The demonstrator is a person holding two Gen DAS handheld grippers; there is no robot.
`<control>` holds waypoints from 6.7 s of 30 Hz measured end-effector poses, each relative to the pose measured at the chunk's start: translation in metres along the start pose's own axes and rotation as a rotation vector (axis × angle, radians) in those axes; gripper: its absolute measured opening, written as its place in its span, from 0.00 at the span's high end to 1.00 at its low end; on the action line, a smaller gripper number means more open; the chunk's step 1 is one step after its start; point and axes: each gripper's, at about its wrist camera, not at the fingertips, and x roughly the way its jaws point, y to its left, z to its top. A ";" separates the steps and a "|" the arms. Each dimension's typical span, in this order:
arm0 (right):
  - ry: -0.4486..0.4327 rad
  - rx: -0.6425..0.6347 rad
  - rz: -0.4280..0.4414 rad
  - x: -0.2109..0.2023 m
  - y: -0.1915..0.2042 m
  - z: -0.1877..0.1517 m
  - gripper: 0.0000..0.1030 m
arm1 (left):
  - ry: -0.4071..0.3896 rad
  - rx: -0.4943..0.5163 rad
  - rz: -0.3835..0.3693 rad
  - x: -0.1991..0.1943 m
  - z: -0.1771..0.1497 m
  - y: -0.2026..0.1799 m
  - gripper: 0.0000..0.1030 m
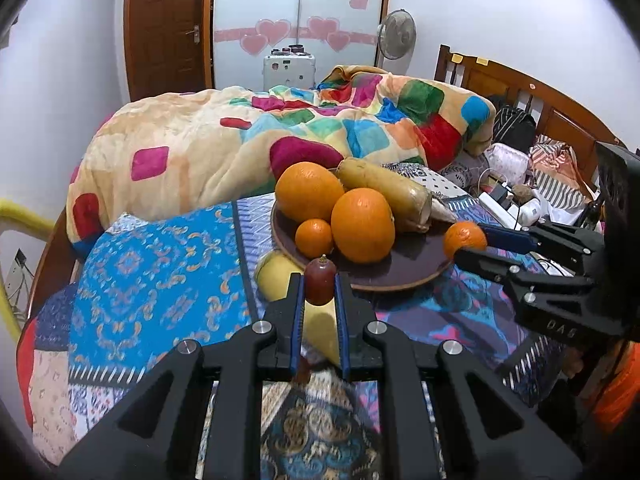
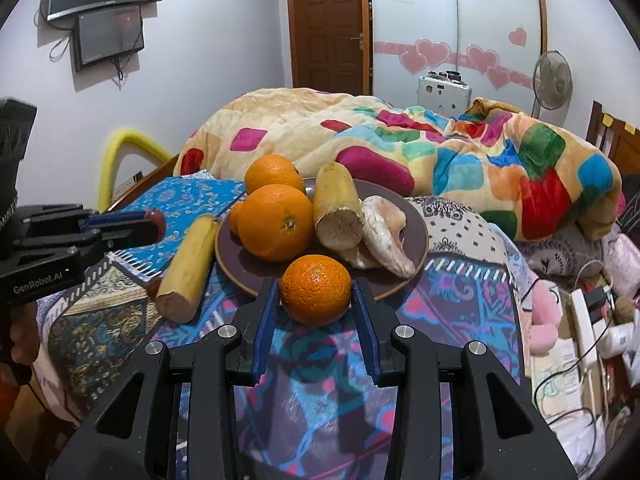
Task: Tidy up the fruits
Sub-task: 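Place tangerine on the plate with right tool while left tool places red date there, then grasp second yellow cylindrical fruit with right tool while left tool grasps second red date, then lift yellow fruit with right tool while left tool places red date on the plate, then carry the yellow fruit to the plate and release it with right tool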
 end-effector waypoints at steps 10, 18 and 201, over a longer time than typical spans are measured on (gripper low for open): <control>0.048 -0.021 0.029 0.026 -0.002 0.005 0.67 | 0.052 -0.004 -0.011 0.038 0.010 -0.002 0.86; 0.061 -0.025 0.047 0.032 -0.002 0.005 0.66 | 0.056 0.011 -0.020 0.050 0.016 -0.008 0.86; -0.045 0.033 -0.004 -0.023 -0.057 0.008 0.67 | 0.035 -0.008 -0.012 0.036 0.029 -0.008 0.87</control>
